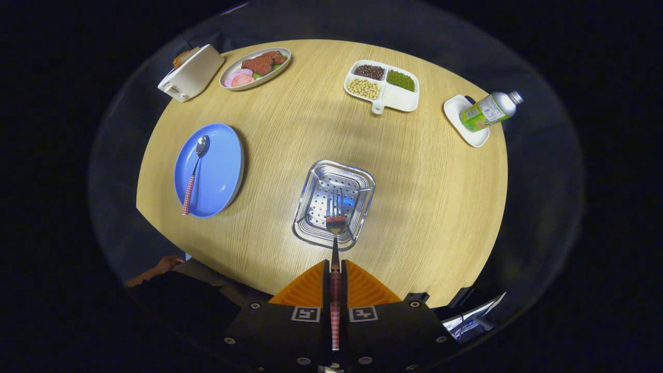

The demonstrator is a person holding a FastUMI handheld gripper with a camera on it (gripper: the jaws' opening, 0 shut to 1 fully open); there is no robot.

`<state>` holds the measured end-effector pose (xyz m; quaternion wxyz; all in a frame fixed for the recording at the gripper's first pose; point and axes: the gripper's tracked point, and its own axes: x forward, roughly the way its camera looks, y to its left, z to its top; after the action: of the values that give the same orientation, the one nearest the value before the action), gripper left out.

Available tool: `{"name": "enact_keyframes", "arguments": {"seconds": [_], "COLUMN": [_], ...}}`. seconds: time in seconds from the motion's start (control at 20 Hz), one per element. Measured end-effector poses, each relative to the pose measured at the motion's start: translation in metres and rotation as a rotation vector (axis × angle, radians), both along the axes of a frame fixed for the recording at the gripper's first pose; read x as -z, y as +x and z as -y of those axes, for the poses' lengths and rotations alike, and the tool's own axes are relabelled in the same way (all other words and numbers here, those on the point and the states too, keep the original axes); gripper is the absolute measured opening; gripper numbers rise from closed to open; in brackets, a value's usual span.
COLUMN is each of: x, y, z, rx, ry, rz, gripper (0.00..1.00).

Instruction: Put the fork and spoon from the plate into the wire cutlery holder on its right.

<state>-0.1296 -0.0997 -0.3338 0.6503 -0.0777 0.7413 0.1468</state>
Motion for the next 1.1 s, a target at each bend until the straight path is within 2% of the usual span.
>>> {"name": "enact_keyframes", "arguments": {"seconds": [0.2,0.4,0.65,0.85,0.95,1.0,1.05,1.1], "x": [0.017,0.027,0.026,0.004,-0.01,-0.016,-0.024,-0.03], "y": [0.006,0.014,0.035,0.049,0.054,0.055,0.057,0.059], "z": [-0.003,-0.006,-0.009,-0.027,-0.039,-0.046,-0.053,-0.061], "rx": [0.029,0.055,0.118,0.192,0.221,0.231,0.242,0.254], "ry": [-0.001,-0.008,-0.019,0.025,0.047,0.058,0.068,0.083], "rz": [-0.099,-0.132,-0.024,0.107,0.179,0.21,0.243,0.279], "gripper": [0.06,0.1,0.17,0.23,0.29,0.39,0.44,0.55]}}
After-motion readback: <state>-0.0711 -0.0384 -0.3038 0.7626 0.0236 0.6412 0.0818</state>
